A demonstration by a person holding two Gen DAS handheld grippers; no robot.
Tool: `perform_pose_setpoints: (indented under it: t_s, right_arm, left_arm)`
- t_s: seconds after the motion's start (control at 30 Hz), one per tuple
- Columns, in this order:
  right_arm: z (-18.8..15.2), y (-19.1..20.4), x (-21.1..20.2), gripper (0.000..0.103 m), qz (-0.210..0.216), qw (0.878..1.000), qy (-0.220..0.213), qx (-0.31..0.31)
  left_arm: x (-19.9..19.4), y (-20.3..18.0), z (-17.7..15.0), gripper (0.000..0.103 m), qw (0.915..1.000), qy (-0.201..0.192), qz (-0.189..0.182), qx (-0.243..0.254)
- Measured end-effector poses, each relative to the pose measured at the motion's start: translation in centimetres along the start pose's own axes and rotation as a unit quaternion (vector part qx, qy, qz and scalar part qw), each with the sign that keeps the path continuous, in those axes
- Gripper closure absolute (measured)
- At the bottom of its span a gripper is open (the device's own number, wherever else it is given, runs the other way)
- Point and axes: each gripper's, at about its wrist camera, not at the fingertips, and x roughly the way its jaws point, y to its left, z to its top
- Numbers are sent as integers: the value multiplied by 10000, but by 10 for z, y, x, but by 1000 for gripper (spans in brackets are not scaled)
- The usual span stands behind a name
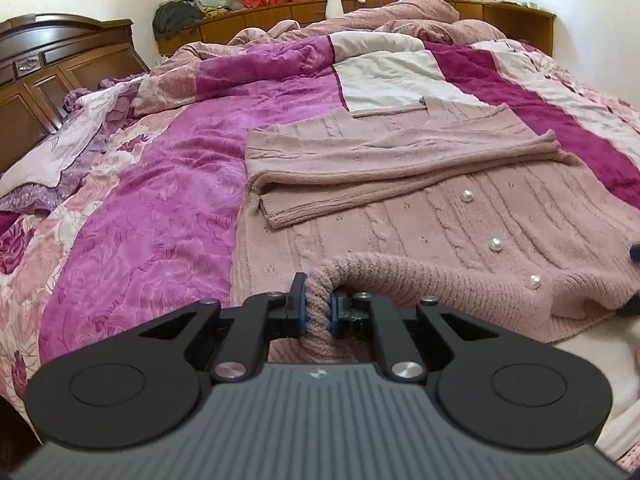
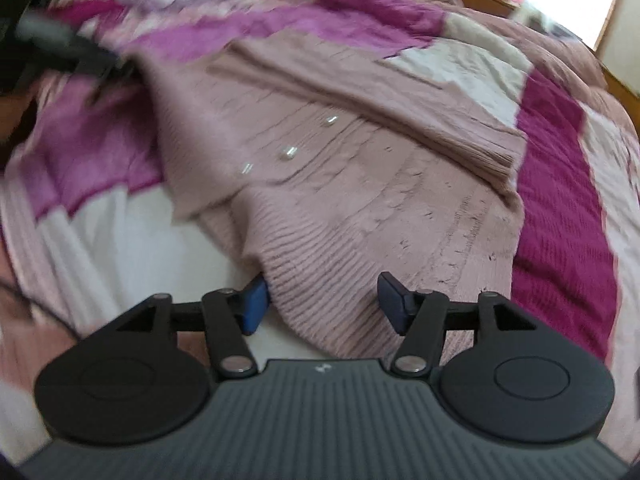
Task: Fold small clothes
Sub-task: 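Lift the hem with both grippers and fold it over toward the collar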
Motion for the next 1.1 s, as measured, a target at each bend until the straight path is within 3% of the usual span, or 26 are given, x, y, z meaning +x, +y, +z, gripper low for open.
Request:
perform_pose_setpoints:
  t_s: [0.13, 0.27, 0.3, 0.33, 0.37, 0.4, 0.67, 0.87, 1.1]
  right_arm:
    - [0, 15, 9, 42, -199, 9977, 222, -605]
    - [2, 18, 20, 48, -659, 9961, 145, -574]
    - [3, 18, 22, 68, -759, 9955, 116, -561]
    - [4, 19, 22, 82, -866, 9946, 82, -559]
    - [5, 18, 21, 91, -983, 9936, 8, -553]
    - [7, 17, 17, 93, -1040, 9931, -126, -531]
    - [33, -6, -6, 95, -1756, 9795, -954, -266]
    - [63, -31, -4, 95, -2054, 9687, -1395, -48]
    - [112, -60, 10, 95, -2380, 9539, -1824, -101]
  left_arm:
    - [-3, 2, 4, 91, 9999, -85, -27, -89]
    - [-6, 0, 7, 91, 9998, -157, -26, -113]
    - [-6, 0, 8, 91, 9998, -174, -21, -121]
    - [-7, 0, 9, 91, 9997, -189, -12, -128]
    - [-8, 0, 10, 91, 9997, -206, 1, -136]
    - [-8, 0, 11, 91, 9996, -226, 13, -144]
    - [-17, -1, 30, 91, 9982, -555, 109, -207]
    - [-21, -1, 64, 91, 9949, -947, 211, -262]
    - [2, 0, 114, 91, 9905, -1266, 464, -255]
